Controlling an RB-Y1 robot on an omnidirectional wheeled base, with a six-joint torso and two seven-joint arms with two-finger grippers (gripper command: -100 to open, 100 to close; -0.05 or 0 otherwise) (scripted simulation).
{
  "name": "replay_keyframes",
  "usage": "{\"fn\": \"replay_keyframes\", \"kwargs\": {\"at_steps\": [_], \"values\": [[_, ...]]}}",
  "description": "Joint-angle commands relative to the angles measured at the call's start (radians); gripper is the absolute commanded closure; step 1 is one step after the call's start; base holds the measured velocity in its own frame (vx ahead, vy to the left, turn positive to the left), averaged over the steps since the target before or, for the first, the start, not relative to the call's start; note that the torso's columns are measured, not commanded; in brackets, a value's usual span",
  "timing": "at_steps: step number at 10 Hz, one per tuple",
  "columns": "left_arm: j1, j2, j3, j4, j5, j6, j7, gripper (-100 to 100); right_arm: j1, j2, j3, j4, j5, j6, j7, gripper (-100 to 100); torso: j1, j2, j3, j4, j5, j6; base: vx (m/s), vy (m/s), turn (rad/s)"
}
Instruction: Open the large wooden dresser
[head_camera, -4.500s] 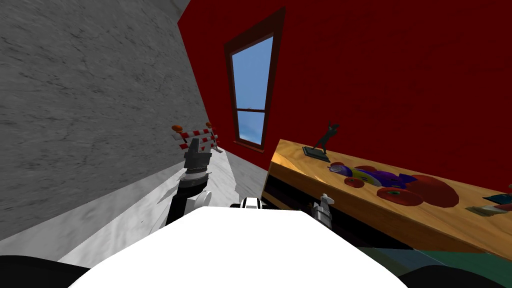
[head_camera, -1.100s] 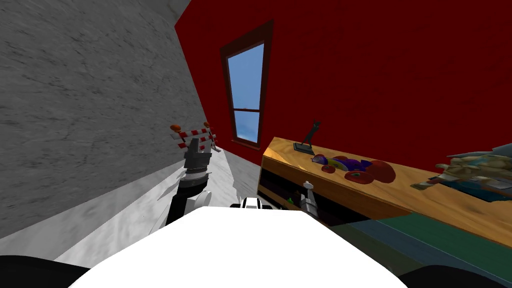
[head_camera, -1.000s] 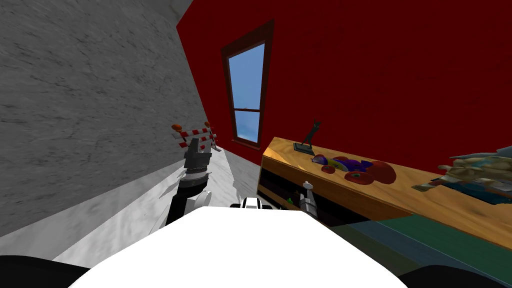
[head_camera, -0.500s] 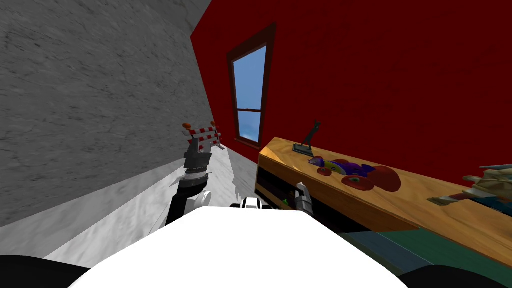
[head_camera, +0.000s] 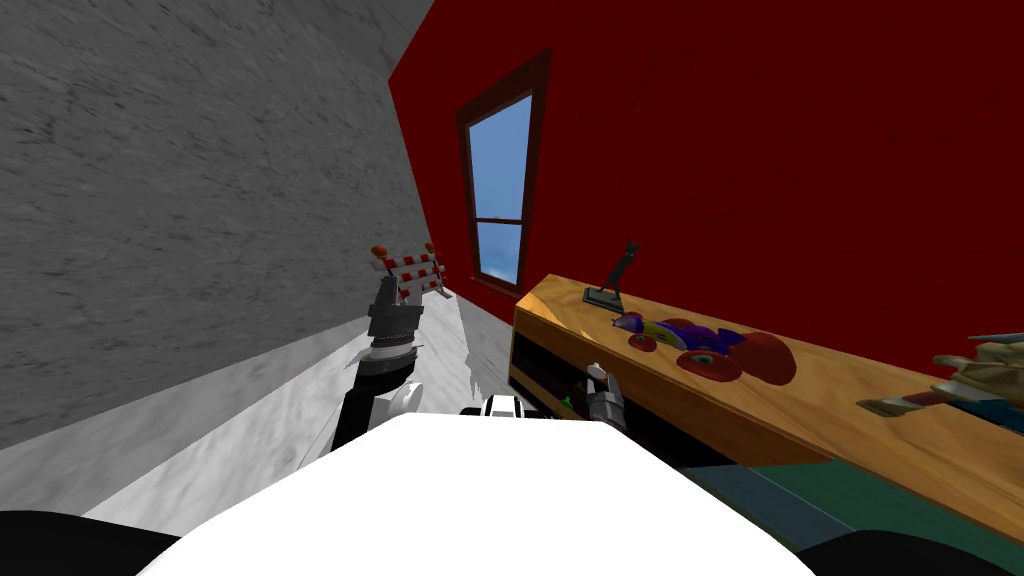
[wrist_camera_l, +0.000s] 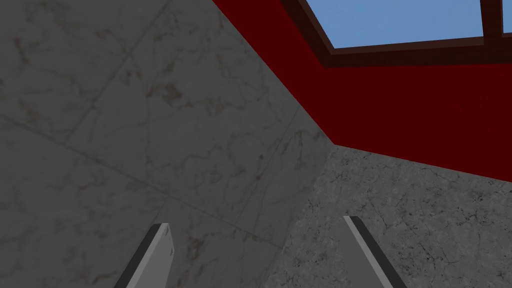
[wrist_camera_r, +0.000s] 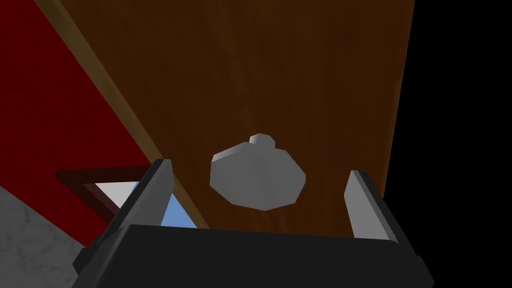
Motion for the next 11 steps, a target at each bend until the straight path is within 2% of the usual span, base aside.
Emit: {"fn": "replay_keyframes", "kwargs": {"at_steps": [1, 3, 4, 5, 6, 9, 11], "values": [[0.0, 0.0, 0.0, 0.0, 0.0, 0.0, 0.0, 0, 0.001, -0.003, 0.006, -0.008, -0.003, -0.002, -0.074, -100, -0.001, 0.001, 0.0, 0.0, 0.0, 0.0, -0.007, -0.017, 0.022], [0.0, 0.0, 0.0, 0.0, 0.0, 0.0, 0.0, 0, 0.001, -0.003, 0.007, -0.009, -0.004, -0.002, -0.106, -100, -0.002, 0.001, 0.001, 0.0, -0.001, 0.0, -0.004, -0.011, 0.007], [0.0, 0.0, 0.0, 0.0, 0.0, 0.0, 0.0, 0, 0.002, -0.003, 0.006, -0.009, -0.004, -0.002, -0.092, -100, -0.001, 0.001, 0.001, 0.0, 0.0, 0.0, 0.0, 0.0, 0.0], [0.0, 0.0, 0.0, 0.0, 0.0, 0.0, 0.0, 0, -0.048, 0.03, -0.044, 0.041, 0.046, 0.035, -0.046, -100, -0.001, 0.001, 0.0, 0.0, 0.0, 0.0, -0.045, 0.037, -0.143], [0.0, 0.0, 0.0, 0.0, 0.0, 0.0, 0.0, 0, -0.073, 0.03, -0.069, 0.047, 0.074, 0.035, -0.021, -100, 0.001, 0.003, 0.002, 0.001, 0.0, 0.0, -0.057, 0.049, -0.119], [0.0, 0.0, 0.0, 0.0, 0.0, 0.0, 0.0, 0, -0.081, 0.03, -0.072, 0.047, 0.149, 0.035, 0.069, -100, -0.003, -0.001, -0.001, 0.0, -0.001, 0.0, -0.011, 0.012, 0.003], [0.0, 0.0, 0.0, 0.0, 0.0, 0.0, 0.0, 0, -0.081, 0.03, -0.072, 0.047, 0.149, 0.035, 0.127, -100, -0.002, 0.0, 0.0, 0.0, -0.001, 0.0, 0.006, -0.004, -0.001]]}}
